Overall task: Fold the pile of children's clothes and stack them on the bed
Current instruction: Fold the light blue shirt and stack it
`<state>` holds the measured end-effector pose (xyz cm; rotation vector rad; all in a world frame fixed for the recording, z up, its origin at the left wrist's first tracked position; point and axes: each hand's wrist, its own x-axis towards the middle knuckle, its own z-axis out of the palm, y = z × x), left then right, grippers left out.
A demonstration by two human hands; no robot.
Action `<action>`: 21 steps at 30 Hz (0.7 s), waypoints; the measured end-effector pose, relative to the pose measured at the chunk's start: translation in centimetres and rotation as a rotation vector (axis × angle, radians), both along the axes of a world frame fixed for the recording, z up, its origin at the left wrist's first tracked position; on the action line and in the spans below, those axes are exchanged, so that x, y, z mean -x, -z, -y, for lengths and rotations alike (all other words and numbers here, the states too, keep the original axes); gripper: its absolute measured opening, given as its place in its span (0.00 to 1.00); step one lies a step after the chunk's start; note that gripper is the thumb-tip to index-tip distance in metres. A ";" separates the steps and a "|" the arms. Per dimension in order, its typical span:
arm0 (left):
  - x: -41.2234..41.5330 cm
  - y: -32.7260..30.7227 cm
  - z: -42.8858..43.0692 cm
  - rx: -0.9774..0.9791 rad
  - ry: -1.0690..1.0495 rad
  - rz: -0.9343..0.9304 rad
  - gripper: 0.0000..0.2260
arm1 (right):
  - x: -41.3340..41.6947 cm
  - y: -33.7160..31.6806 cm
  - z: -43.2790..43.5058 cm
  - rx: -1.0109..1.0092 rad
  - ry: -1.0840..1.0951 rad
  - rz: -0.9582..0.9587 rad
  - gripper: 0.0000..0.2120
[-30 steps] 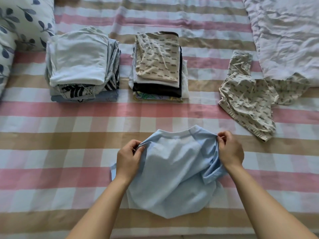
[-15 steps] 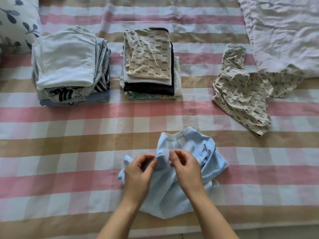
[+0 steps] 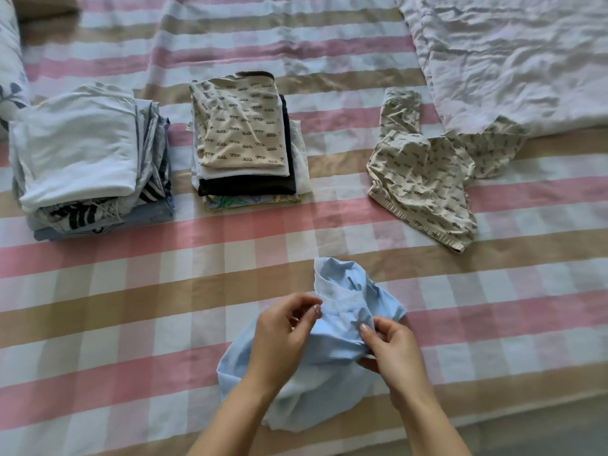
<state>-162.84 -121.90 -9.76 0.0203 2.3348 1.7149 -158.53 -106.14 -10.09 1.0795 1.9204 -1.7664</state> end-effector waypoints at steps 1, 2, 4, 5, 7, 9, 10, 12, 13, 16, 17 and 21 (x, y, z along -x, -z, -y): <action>1.4 0.3 -0.4 0.007 0.001 0.025 0.12 | -0.5 0.1 -0.9 -0.003 0.040 0.004 0.08; 2.8 0.8 -0.8 0.024 0.011 0.050 0.13 | -1.0 0.3 -1.8 -0.004 0.073 0.008 0.08; 5.3 2.4 -1.9 0.098 0.071 0.088 0.11 | -2.1 0.7 -3.4 -0.012 0.131 0.019 0.08; 6.3 3.3 -2.3 0.154 0.108 0.088 0.09 | -2.6 1.0 -4.1 -0.019 0.153 0.029 0.08; 8.0 5.2 -3.6 0.256 0.196 0.072 0.10 | -3.7 1.9 -5.5 -0.031 0.204 0.054 0.08; 9.2 7.0 -5.1 0.328 0.307 0.067 0.15 | -4.7 3.1 -6.5 -0.047 0.233 0.086 0.08; 9.6 7.6 -5.8 0.344 0.359 0.083 0.17 | -5.1 3.8 -6.8 -0.046 0.237 0.101 0.08; 10.2 8.8 -7.3 0.296 0.448 0.174 0.19 | -5.9 5.1 -7.1 -0.040 0.260 0.118 0.08; 10.4 9.2 -7.9 0.256 0.482 0.205 0.18 | -6.2 5.7 -7.3 -0.037 0.272 0.116 0.08; 11.1 9.8 -8.3 0.217 0.568 0.178 0.14 | -6.7 7.0 -7.1 -0.020 0.294 0.113 0.09; 11.4 9.9 -8.3 0.249 0.609 0.144 0.13 | -6.7 7.2 -7.0 -0.010 0.298 0.117 0.09; 11.8 10.0 -8.6 0.368 0.677 0.152 0.07 | -6.4 6.9 -6.7 0.000 0.316 0.099 0.09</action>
